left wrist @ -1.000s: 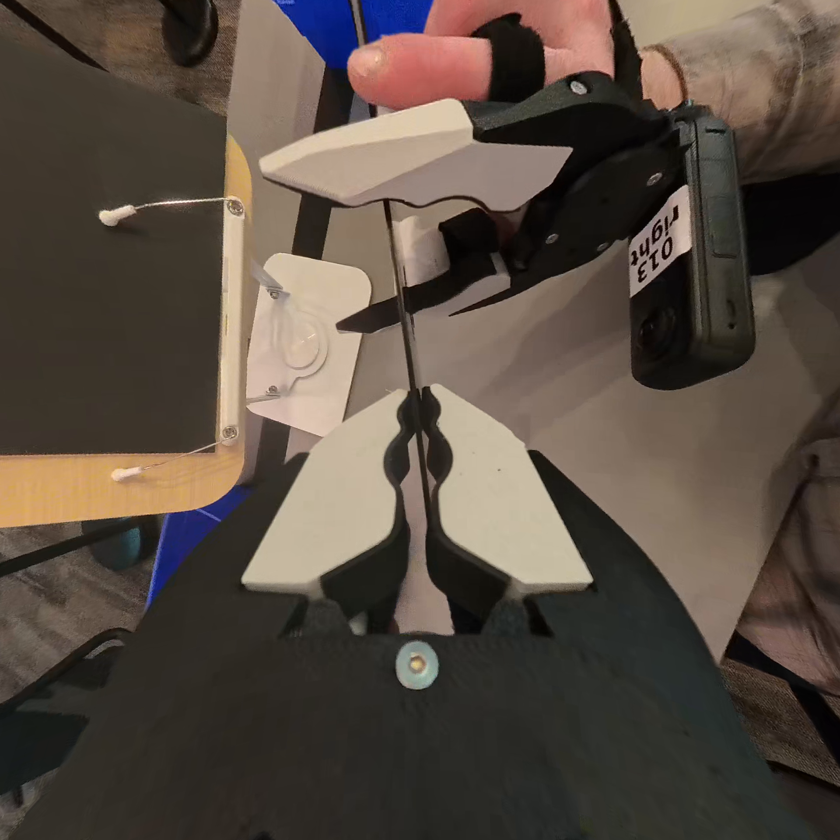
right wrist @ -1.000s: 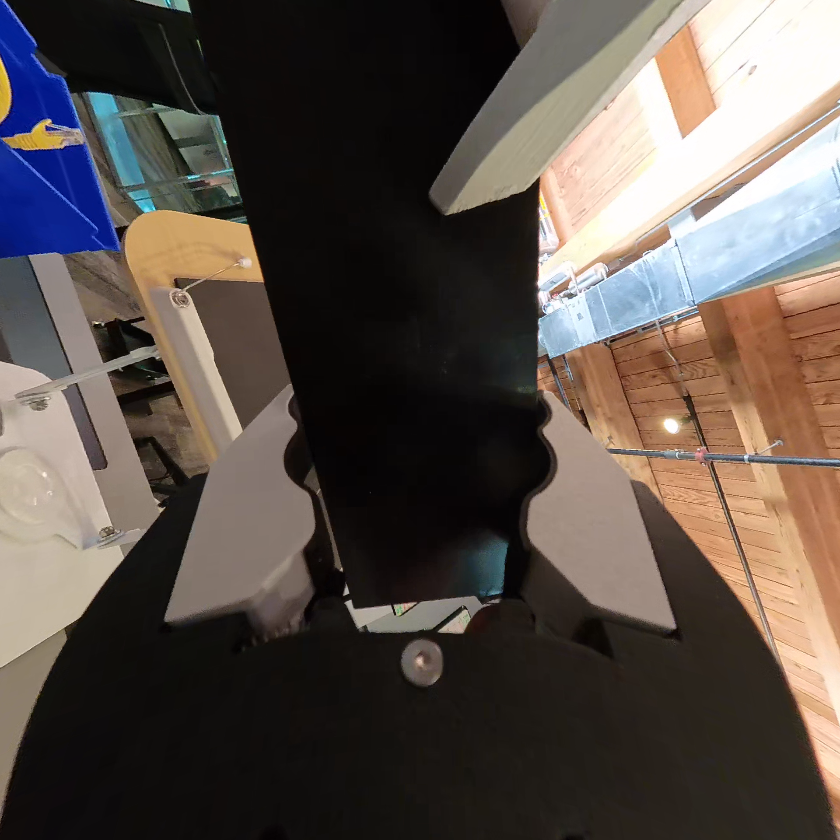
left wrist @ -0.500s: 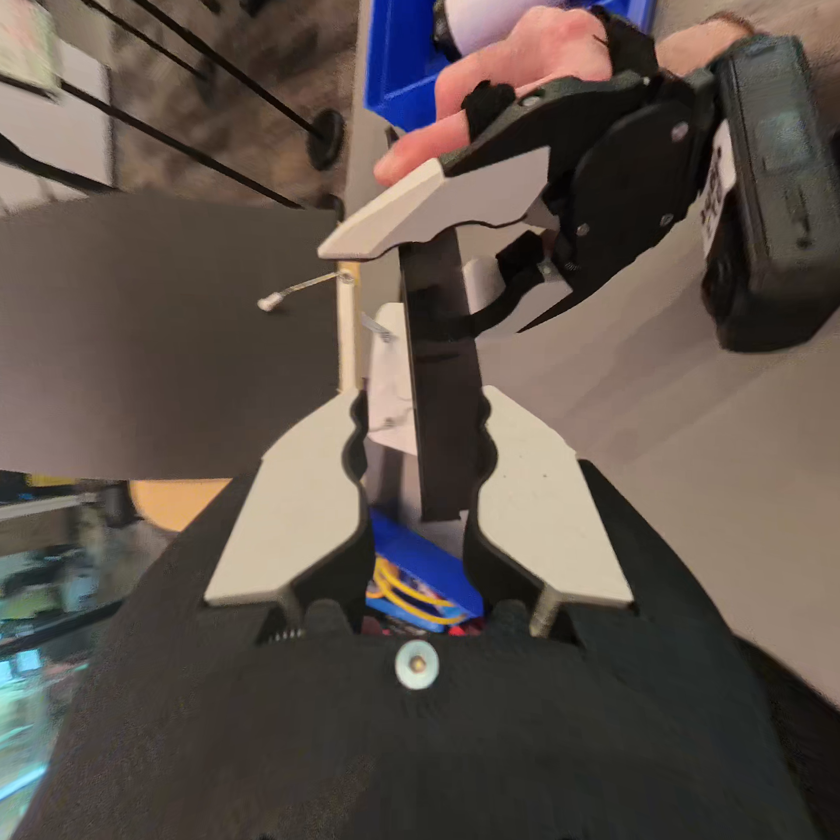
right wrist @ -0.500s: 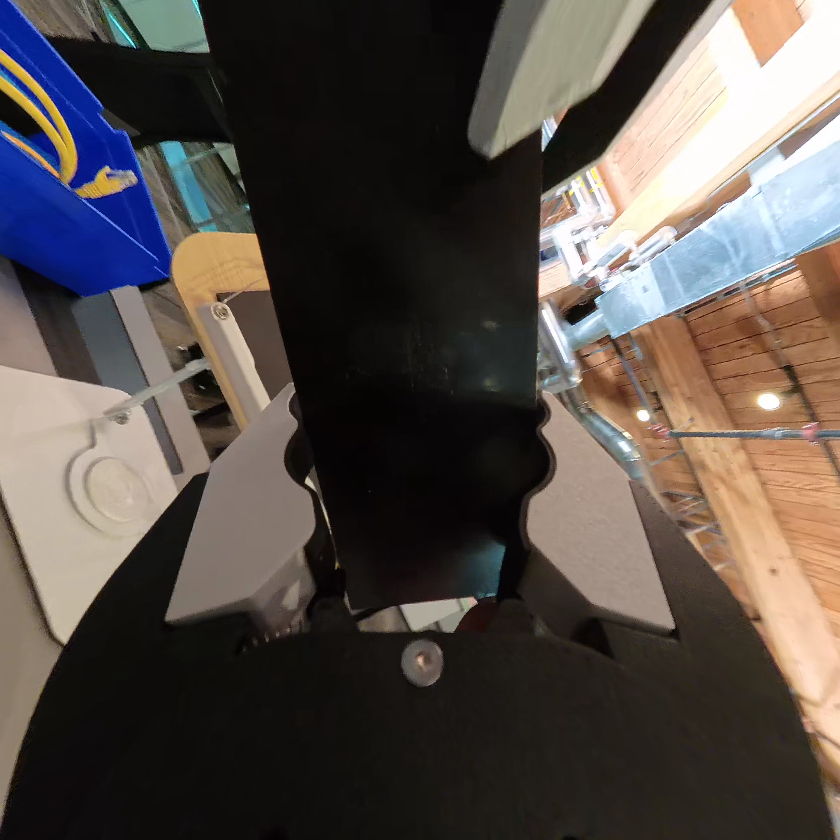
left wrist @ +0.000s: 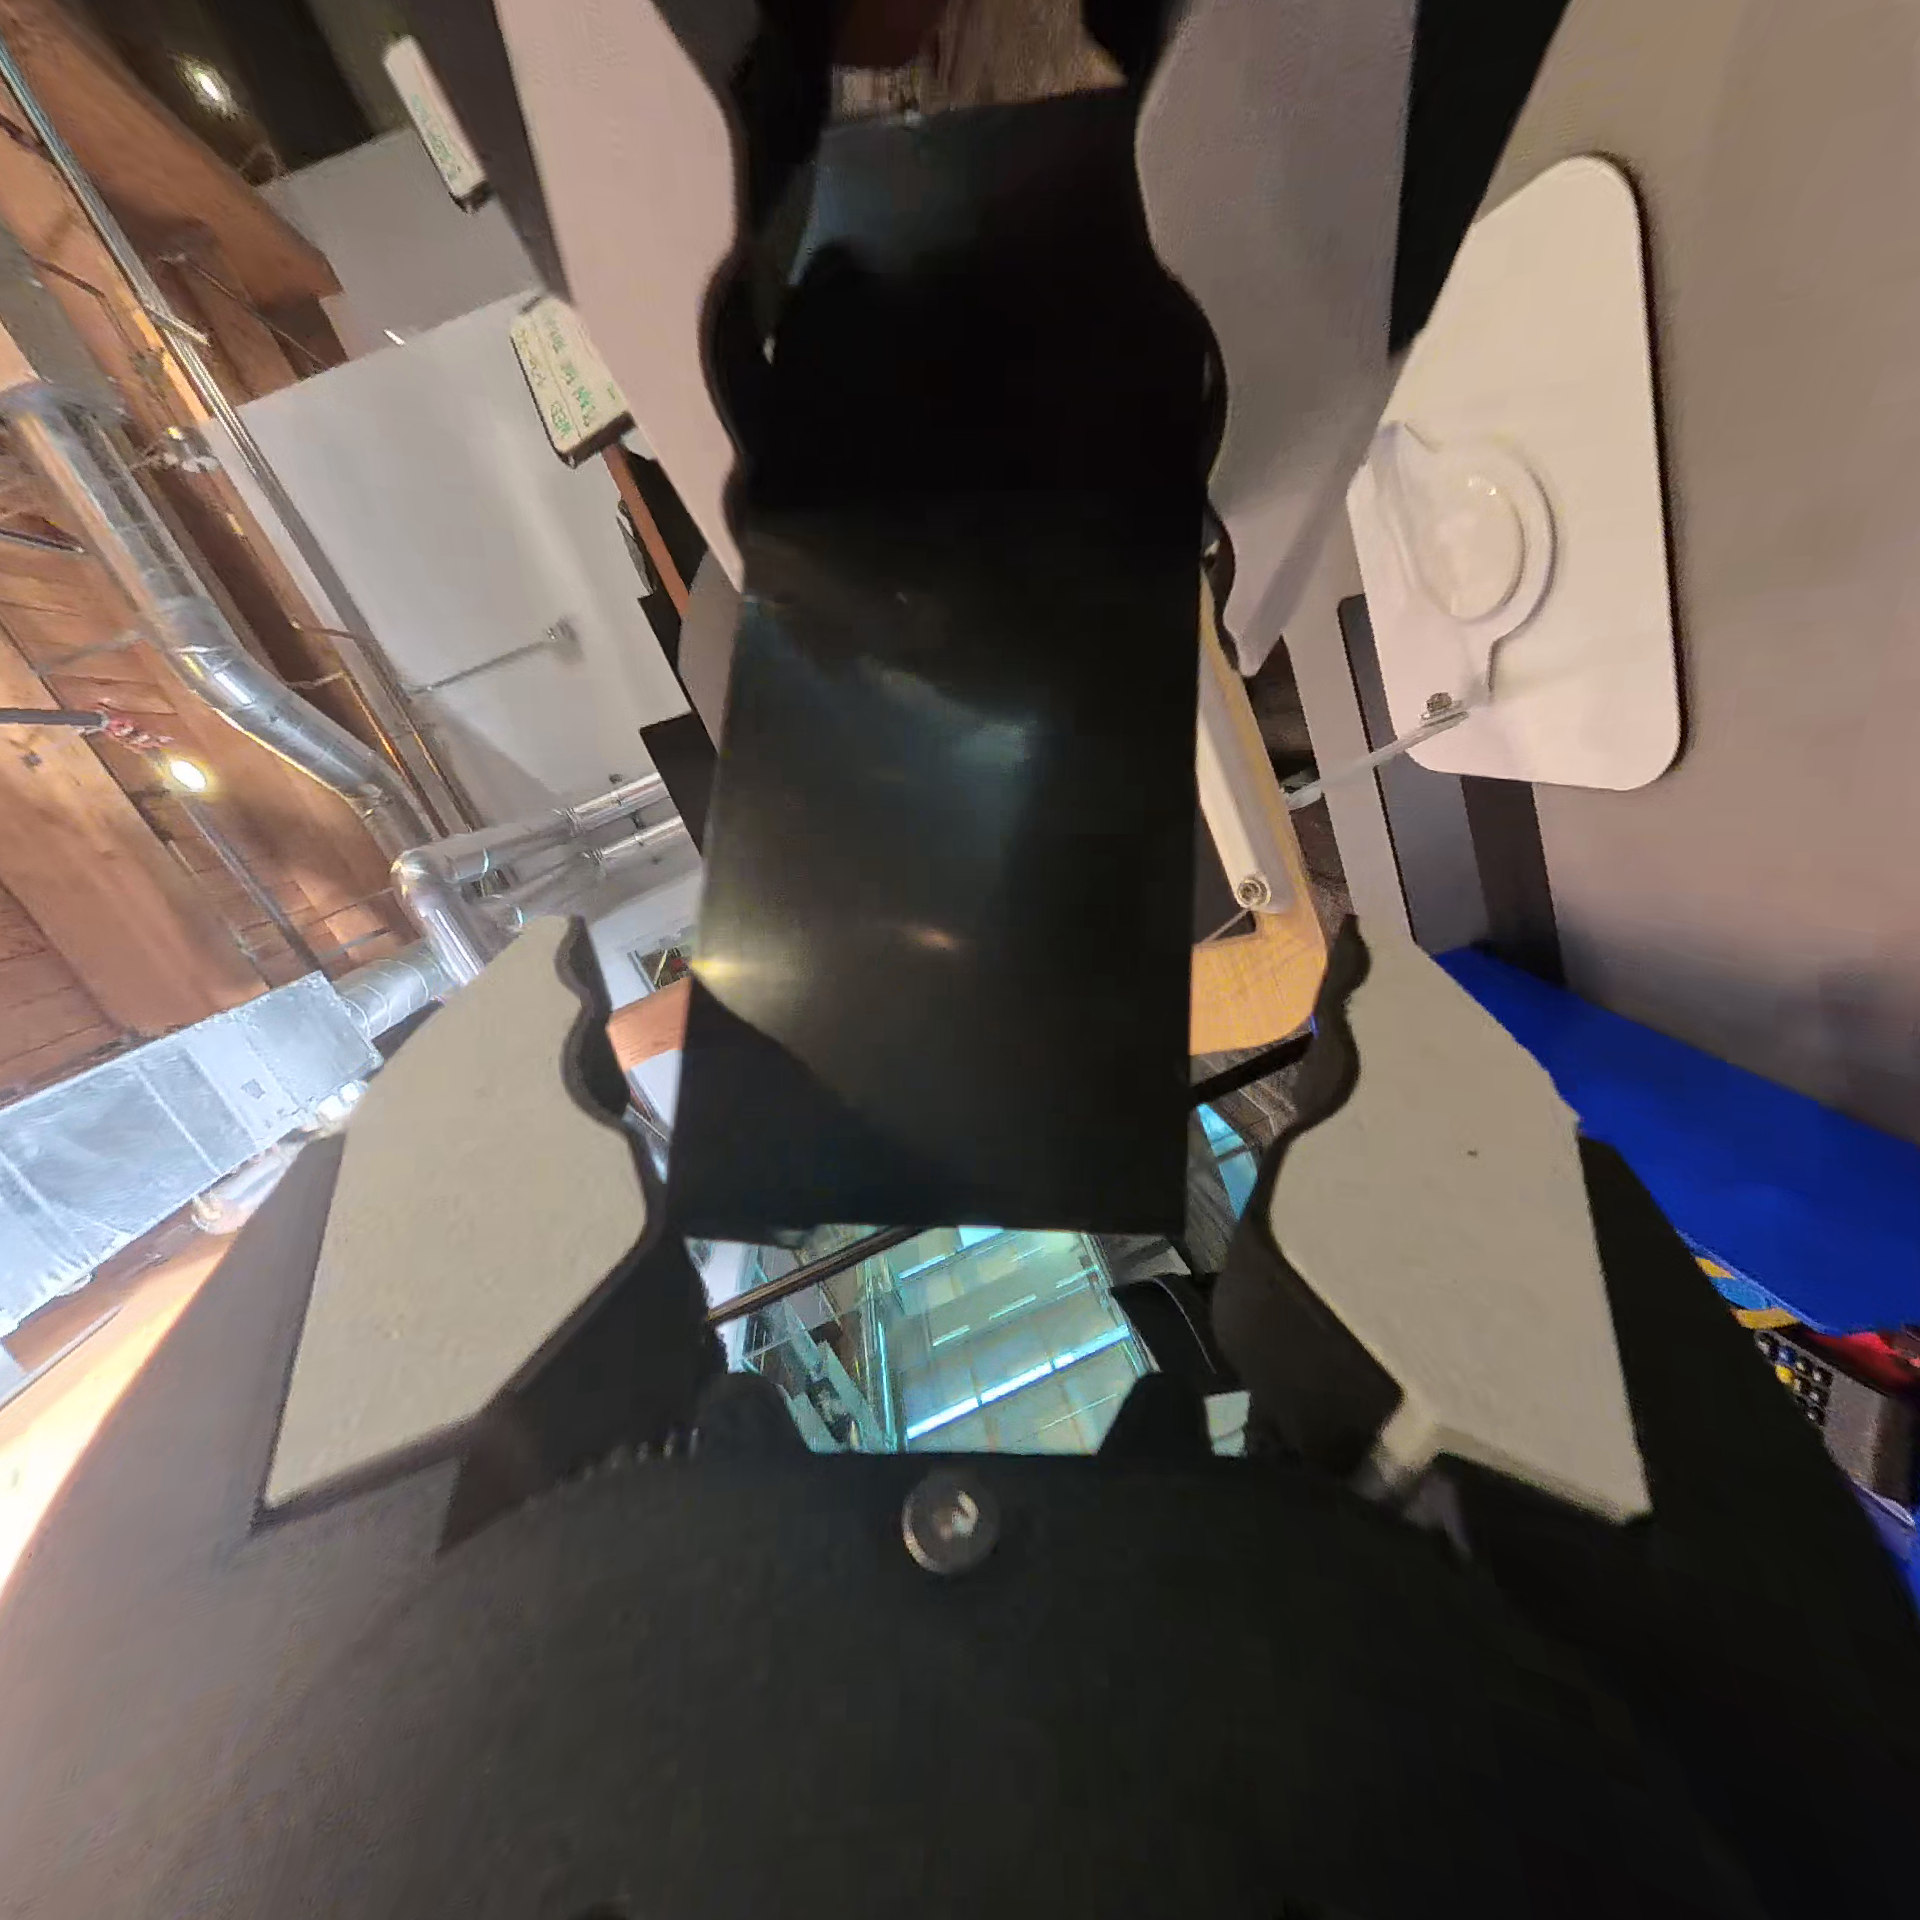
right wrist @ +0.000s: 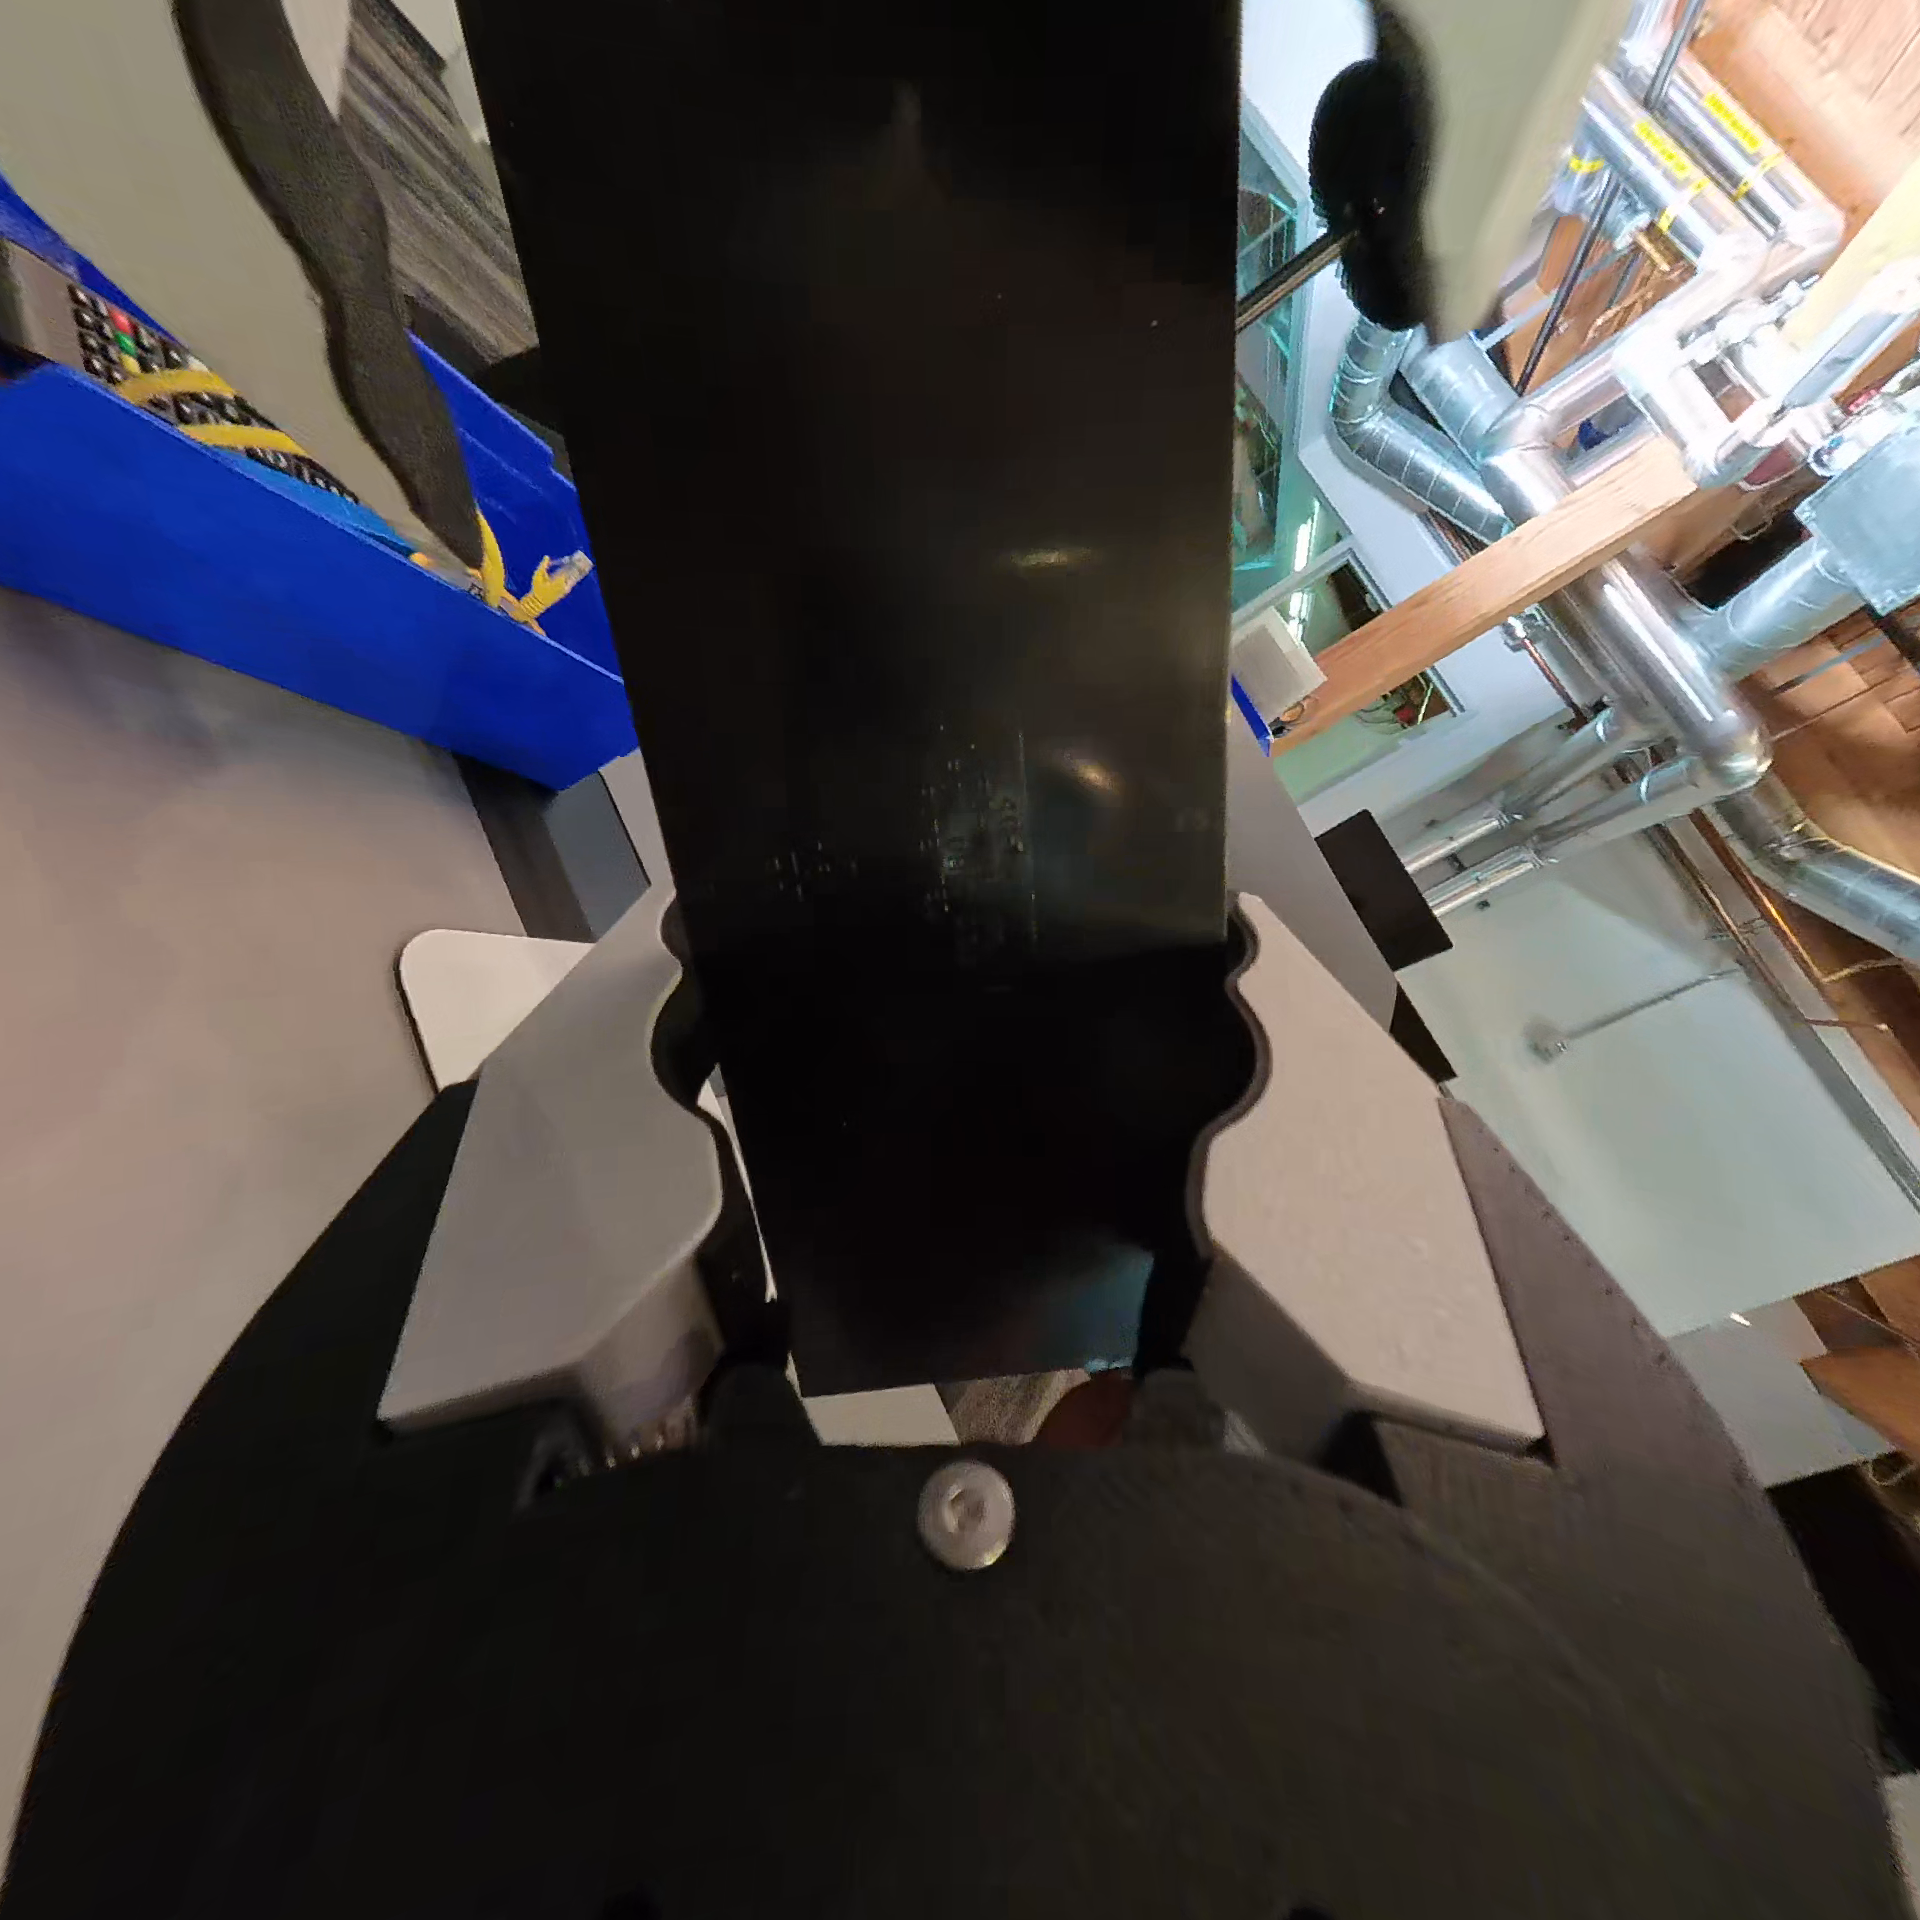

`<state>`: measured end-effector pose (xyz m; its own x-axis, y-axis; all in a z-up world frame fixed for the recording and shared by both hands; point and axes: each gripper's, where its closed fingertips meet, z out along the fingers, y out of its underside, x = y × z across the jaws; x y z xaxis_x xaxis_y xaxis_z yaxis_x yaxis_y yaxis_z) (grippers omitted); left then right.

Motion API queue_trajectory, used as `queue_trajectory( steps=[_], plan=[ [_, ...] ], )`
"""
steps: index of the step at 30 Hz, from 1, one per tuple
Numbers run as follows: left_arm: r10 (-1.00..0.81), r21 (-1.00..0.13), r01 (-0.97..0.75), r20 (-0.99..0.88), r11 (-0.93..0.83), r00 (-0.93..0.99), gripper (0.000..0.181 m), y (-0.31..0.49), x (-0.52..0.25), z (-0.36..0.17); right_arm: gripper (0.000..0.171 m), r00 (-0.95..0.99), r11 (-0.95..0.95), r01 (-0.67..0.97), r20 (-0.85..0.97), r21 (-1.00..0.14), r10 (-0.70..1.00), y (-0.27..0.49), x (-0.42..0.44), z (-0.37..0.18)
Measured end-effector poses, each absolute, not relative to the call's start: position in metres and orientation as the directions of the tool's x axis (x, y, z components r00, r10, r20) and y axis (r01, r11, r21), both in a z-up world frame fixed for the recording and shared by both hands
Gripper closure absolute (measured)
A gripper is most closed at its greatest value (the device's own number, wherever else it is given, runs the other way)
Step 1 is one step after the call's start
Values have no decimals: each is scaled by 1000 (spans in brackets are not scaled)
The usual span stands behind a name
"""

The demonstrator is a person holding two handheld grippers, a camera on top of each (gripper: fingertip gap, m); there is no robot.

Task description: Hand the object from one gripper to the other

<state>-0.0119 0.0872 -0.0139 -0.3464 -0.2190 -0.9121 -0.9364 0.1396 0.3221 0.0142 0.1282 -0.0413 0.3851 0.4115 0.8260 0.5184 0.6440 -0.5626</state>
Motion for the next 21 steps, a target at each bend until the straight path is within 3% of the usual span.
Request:
queue_trajectory(
  steps=[15, 17, 18, 19, 21],
  plan=[
    [-163, 365, -922, -909, 133, -383, 79, 97, -27, -22, 80, 351, 699, 576, 900, -424, 258, 120, 10, -35],
    [-166, 328, -929, -920, 171, -355, 105, 93, -23, -20, 82, 355, 718, 571, 908, -399, 223, 117, 10, -31],
    [-166, 288, -939, -933, 187, -320, 136, 90, -19, -17, 84, 339, 716, 582, 915, -385, 217, 117, 9, -34],
    [-113, 264, -938, -949, 224, -294, 166, 88, -12, -7, 99, 323, 722, 578, 919, -379, 224, 115, 8, -37],
    [-178, 242, -947, -943, 211, -281, 179, 91, -15, -17, 161, 353, 736, 532, 900, -419, 257, 113, 6, -37]
  ],
)
